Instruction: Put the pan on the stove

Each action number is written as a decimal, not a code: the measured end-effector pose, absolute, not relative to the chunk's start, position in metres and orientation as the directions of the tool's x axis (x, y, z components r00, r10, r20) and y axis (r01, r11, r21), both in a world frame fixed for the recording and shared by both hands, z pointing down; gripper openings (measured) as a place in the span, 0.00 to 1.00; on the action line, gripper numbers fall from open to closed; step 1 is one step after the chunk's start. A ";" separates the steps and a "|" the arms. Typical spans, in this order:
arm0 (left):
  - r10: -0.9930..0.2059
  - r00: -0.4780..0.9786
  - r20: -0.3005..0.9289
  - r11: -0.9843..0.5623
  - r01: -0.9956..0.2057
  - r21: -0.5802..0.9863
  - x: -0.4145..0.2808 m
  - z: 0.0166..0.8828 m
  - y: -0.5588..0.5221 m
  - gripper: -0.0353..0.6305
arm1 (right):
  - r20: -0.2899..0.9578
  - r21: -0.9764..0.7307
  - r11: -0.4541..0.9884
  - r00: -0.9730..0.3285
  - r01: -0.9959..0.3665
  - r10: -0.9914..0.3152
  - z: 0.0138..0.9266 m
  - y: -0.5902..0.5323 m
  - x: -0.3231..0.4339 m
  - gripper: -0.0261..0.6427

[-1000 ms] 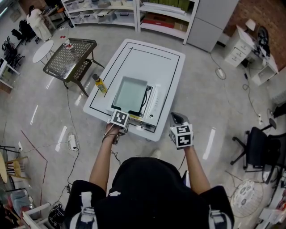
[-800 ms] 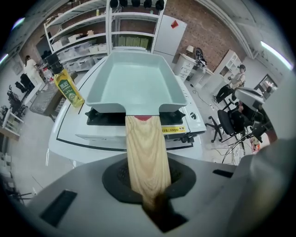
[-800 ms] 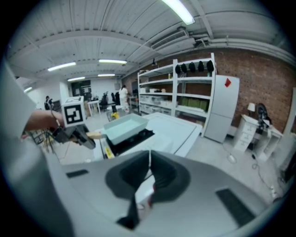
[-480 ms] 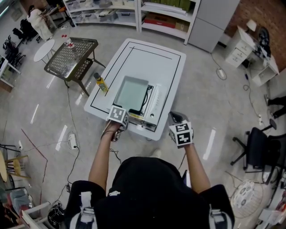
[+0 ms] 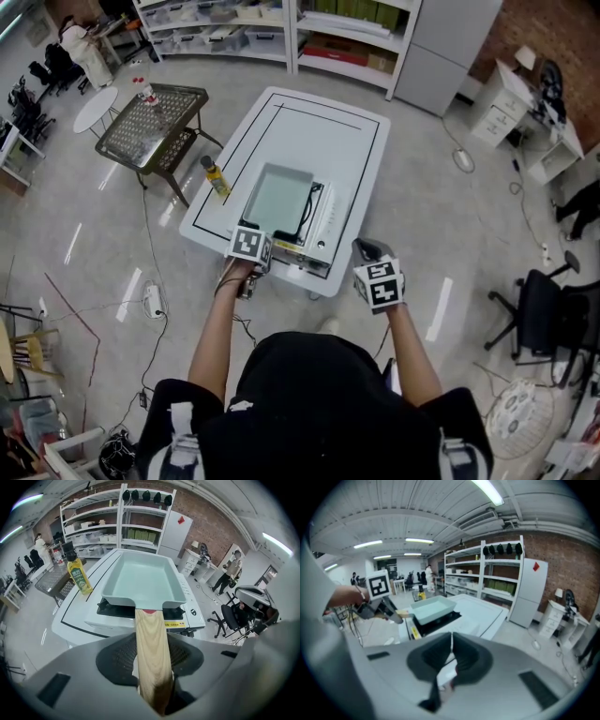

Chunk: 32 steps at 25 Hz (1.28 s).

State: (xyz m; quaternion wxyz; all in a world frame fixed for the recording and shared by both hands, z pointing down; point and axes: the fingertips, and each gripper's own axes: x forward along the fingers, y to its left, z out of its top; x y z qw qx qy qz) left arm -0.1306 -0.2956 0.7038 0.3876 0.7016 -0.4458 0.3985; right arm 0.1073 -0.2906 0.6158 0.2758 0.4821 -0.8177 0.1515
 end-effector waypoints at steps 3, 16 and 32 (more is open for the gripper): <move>-0.335 0.303 0.892 -0.297 -0.932 0.205 -0.131 0.698 -0.294 0.33 | 0.592 0.016 0.494 -0.390 -0.869 -0.706 0.612 -0.289 0.101 0.09; -0.543 0.336 0.770 -0.332 -0.928 0.171 -0.141 0.621 -0.296 0.26 | 0.539 0.001 0.486 -0.409 -0.874 -0.736 0.590 -0.298 0.088 0.09; -0.838 0.412 0.358 -0.426 -0.904 0.043 -0.104 0.491 -0.296 0.09 | 0.311 -0.006 0.392 -0.375 -0.920 -0.873 0.487 -0.315 0.085 0.09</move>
